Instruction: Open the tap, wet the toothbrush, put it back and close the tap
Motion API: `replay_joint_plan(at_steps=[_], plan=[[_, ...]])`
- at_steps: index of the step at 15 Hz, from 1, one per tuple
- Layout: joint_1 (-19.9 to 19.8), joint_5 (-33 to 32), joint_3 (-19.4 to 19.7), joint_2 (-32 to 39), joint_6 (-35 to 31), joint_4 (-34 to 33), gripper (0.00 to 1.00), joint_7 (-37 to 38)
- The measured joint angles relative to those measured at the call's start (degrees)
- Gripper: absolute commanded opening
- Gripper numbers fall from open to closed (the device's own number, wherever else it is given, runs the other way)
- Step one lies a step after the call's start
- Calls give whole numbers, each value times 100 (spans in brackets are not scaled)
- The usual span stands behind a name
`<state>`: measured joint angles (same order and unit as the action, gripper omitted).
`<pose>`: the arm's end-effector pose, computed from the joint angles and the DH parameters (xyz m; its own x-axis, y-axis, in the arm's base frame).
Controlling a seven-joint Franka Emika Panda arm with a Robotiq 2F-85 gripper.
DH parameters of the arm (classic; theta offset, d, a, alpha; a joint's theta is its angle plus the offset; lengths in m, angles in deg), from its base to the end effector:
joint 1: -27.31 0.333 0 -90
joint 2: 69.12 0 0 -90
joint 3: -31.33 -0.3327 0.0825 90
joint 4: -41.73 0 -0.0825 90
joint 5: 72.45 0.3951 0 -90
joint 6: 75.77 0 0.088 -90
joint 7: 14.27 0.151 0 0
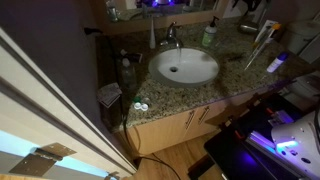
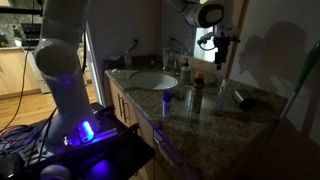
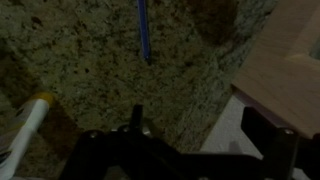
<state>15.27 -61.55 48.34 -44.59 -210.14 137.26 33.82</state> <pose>0.6430 -0.3221 0.3618 0.1328 -0.9805 0.1447 -0.9598 -0.1636 -0.2282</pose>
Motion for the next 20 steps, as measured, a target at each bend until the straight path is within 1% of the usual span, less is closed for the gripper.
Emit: replay_joint_plan(at_steps=[2,5,10,18,19,20], plan=[[-3,0,-9,-10,11,2,100,14],[16,0,-38,236,44,-20,100,50],[12,25,-99,808,54,-147,100,235],[-22,26,-106,1752,495,-653,100,428],[-26,26,-105,1833,523,-722,75,435],[-34,32,-115,1854,578,-786,74,435]])
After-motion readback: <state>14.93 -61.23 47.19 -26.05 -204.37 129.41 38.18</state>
